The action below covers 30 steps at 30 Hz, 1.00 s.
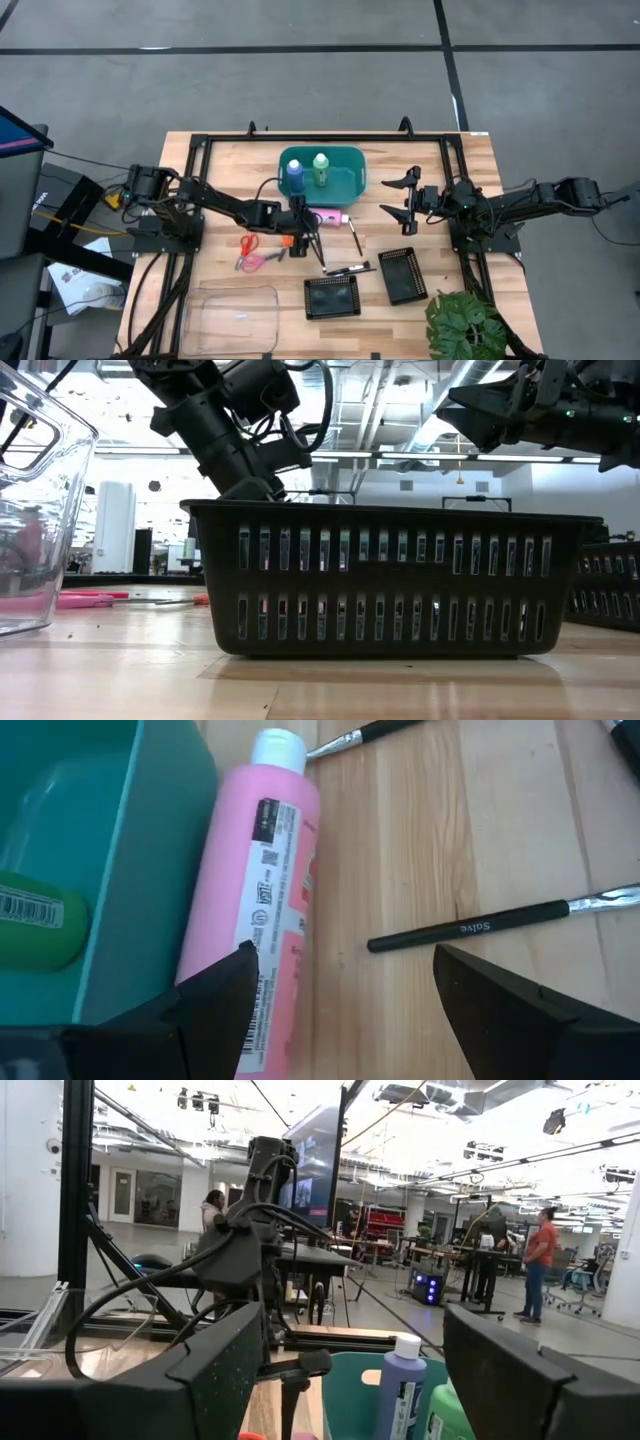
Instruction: Pick & Place Paint Supplies
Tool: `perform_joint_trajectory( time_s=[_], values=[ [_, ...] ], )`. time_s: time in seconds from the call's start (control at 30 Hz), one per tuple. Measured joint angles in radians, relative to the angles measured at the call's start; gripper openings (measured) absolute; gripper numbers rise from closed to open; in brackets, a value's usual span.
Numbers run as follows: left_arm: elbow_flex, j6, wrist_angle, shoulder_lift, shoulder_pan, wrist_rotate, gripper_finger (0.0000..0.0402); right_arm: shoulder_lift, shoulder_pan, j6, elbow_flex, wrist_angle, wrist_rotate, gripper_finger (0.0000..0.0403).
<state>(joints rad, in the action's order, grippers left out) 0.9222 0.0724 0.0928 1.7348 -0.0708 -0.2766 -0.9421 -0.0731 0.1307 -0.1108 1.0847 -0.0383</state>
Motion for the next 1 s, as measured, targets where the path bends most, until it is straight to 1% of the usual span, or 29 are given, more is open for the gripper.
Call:
perform_joint_trajectory(
  time_s=[0.13, 0.3, 0.5, 0.63, 0.73, 0.8, 0.9, 1.0],
  values=[
    [0.000, -0.008, 0.009, 0.000, -0.001, 0.034, 0.0290, 0.000, 0.000, -0.002, 0.000, 0.000, 0.000, 0.0285],
    [-0.001, -0.061, 0.018, 0.000, -0.009, 0.147, 0.0289, 0.000, 0.000, -0.007, 0.000, 0.000, 0.000, 0.0285],
    [-0.001, -0.028, -0.016, 0.000, -0.062, 0.088, 0.0283, 0.000, 0.003, -0.022, 0.000, -0.014, 0.011, 0.0285],
    [-0.002, -0.025, -0.084, 0.000, -0.075, 0.085, 0.0270, -0.021, 0.015, -0.082, -0.048, -0.140, 0.011, 0.0285],
    [-0.037, -0.019, -0.193, -0.012, -0.074, 0.084, 0.0259, -0.077, 0.024, -0.138, -0.131, -0.286, 0.009, 0.0285],
    [-0.081, -0.019, -0.327, -0.024, -0.066, 0.086, 0.0252, -0.137, 0.035, -0.178, -0.186, -0.355, -0.006, 0.0285],
    [-0.178, -0.029, -0.500, -0.072, -0.056, 0.090, 0.0242, -0.238, 0.051, -0.239, -0.257, -0.427, -0.041, 0.0285],
    [-0.285, -0.051, -0.624, -0.151, -0.043, 0.087, 0.0235, -0.347, 0.064, -0.277, -0.316, -0.492, -0.072, 0.0285]
  ],
)
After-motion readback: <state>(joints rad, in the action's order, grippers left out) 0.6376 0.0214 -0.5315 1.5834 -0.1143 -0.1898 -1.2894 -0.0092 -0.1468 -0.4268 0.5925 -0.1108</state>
